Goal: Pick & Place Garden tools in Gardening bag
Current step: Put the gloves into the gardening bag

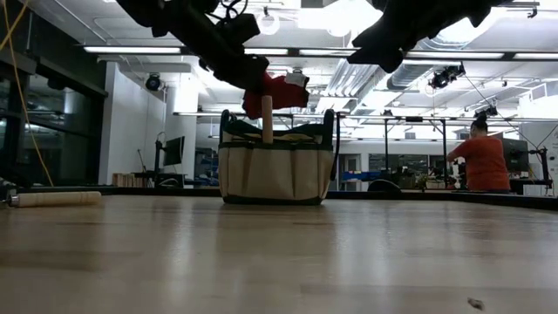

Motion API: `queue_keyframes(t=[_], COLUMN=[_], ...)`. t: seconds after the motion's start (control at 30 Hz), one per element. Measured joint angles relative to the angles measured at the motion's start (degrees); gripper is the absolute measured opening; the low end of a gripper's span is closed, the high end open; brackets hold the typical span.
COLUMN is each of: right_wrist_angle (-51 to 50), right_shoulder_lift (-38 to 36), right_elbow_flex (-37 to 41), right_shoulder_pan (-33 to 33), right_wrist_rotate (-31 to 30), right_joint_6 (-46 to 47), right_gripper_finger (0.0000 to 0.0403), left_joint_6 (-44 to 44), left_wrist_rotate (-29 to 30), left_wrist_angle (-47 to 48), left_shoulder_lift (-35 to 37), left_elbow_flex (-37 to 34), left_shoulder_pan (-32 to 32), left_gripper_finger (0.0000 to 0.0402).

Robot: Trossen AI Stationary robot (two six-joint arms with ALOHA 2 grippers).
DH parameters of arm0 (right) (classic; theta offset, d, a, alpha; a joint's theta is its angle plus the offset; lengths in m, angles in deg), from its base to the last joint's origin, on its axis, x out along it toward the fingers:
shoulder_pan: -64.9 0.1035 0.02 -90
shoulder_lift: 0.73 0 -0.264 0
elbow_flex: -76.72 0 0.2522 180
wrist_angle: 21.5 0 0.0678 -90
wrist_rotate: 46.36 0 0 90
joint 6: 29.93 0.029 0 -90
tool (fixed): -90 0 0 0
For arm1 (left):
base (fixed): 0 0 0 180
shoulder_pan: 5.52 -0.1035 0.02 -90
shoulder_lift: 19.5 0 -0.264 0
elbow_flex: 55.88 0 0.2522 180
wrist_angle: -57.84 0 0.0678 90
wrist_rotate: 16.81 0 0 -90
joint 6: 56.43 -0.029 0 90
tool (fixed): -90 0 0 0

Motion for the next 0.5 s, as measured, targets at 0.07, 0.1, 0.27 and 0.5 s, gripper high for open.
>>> queue_keyframes(t=[0.07,0.1,0.27,0.5], right_wrist_angle=[0.0,-0.1,-0.1,-0.1], right_shoulder_lift=[0.0,0.0,0.0,0.0], right_elbow_flex=[0.0,0.0,0.0,0.0], right_shoulder_pan=[0.0,0.0,0.0,0.0], right_wrist_rotate=[0.0,0.0,0.2,0.2], right_joint_6=[0.0,0.0,0.4,0.4], right_gripper_finger=[0.0215,0.0215,0.0215,0.0215], left_joint_6=[-0.1,-0.1,-1.0,-1.8], left_wrist_rotate=[0.1,0.1,-0.4,-0.9], left_wrist_angle=[-0.2,-0.1,-0.1,0.6], left_shoulder_lift=[0.0,0.0,0.0,0.0], left_elbow_flex=[0.0,0.0,0.0,0.0], left_shoulder_pan=[0.0,0.0,0.0,0.2], left_gripper_finger=[0.0004,0.0004,0.0004,0.0004])
